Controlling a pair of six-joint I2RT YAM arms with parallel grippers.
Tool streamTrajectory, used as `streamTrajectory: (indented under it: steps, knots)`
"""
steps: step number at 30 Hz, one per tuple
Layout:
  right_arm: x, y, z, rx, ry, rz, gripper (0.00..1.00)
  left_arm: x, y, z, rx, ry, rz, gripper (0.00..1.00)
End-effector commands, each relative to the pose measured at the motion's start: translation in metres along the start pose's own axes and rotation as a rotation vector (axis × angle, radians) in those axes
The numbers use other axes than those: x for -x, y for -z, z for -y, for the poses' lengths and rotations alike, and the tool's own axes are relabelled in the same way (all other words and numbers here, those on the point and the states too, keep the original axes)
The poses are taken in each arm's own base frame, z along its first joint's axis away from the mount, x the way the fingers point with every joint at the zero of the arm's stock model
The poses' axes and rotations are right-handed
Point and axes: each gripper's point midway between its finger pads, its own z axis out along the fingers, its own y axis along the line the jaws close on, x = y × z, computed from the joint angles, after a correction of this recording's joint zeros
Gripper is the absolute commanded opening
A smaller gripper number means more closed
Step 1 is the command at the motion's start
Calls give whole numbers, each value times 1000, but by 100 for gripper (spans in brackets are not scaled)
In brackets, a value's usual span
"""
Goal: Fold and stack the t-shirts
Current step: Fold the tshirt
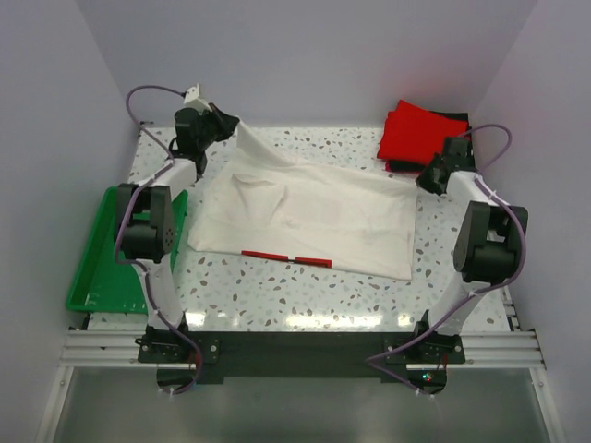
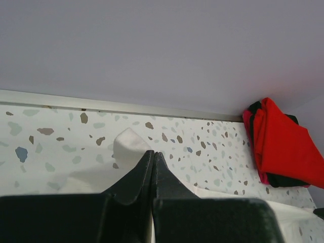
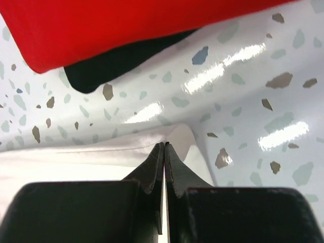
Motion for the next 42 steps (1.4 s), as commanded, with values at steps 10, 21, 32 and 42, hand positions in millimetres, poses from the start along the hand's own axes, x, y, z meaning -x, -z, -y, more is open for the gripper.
streamTrajectory:
  steps: [10,21,32,42]
  knots:
    - [-16,48,12,7,-85,48,0,-2,97,-3,175,128,68,0]
    - [-38,67,29,-35,-114,36,0,-27,163,-9,284,230,79,0]
    - [-57,69,37,-32,-154,-3,0,-21,212,-6,343,255,146,0]
    - [-66,76,45,-29,-173,-7,0,-54,245,-20,399,291,130,0]
